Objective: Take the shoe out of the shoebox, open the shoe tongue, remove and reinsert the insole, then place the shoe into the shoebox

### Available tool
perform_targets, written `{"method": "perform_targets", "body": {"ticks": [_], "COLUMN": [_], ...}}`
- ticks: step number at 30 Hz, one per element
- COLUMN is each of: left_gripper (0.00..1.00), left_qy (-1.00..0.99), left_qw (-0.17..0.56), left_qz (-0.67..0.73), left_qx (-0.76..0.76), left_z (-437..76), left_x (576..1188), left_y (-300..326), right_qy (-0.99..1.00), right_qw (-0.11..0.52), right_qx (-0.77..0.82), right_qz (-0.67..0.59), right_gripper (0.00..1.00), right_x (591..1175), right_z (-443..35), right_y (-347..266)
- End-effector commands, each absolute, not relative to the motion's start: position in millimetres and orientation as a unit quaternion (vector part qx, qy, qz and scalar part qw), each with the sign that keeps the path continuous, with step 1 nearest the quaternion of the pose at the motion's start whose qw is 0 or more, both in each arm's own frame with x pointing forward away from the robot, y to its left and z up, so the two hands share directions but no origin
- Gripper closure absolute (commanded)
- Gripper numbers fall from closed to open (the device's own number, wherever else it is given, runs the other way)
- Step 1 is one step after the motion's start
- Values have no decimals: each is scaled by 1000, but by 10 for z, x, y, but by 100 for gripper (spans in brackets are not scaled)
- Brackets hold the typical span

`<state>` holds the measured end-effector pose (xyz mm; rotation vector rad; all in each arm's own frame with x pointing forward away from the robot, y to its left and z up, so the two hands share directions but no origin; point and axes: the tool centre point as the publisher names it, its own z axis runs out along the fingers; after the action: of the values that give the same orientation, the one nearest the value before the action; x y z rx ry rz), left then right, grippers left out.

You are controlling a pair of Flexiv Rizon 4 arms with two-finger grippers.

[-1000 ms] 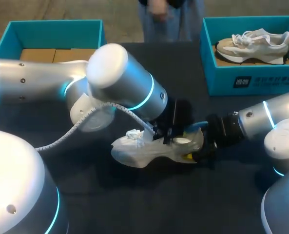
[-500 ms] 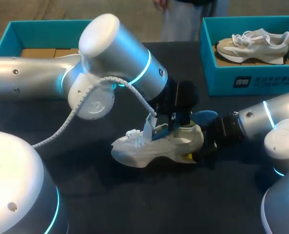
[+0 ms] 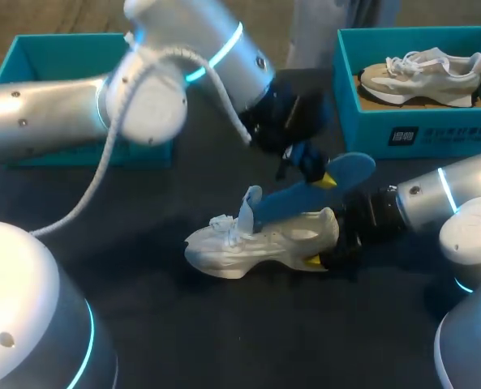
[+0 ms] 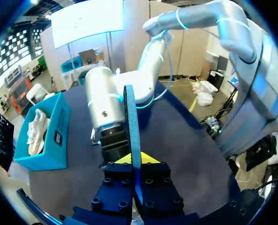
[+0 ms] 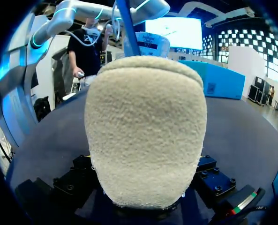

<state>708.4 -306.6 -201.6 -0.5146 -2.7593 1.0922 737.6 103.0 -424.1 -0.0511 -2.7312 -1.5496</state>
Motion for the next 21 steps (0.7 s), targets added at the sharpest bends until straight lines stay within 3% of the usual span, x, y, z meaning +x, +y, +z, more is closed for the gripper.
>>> {"method": "perform_targets", "body": {"ticks": [1, 21], "left_gripper": [100, 100], "left_qy": [-908, -825], "left_qw": [77, 98], "left_qz": [369, 511], "left_qx": [-183, -222], "left_z": [-1835, -1008], "left_x": [7079, 6992], "left_y": [-2995, -2933], "right_qy": [-871, -871], "right_qw": [0, 0], "right_qx": [-17, -17], "right_qz": [-492, -492], "right_gripper": [100, 100], "right_x": [7366, 7366], "right_z": [-4242, -4242], "right_y": [1034, 1034]}}
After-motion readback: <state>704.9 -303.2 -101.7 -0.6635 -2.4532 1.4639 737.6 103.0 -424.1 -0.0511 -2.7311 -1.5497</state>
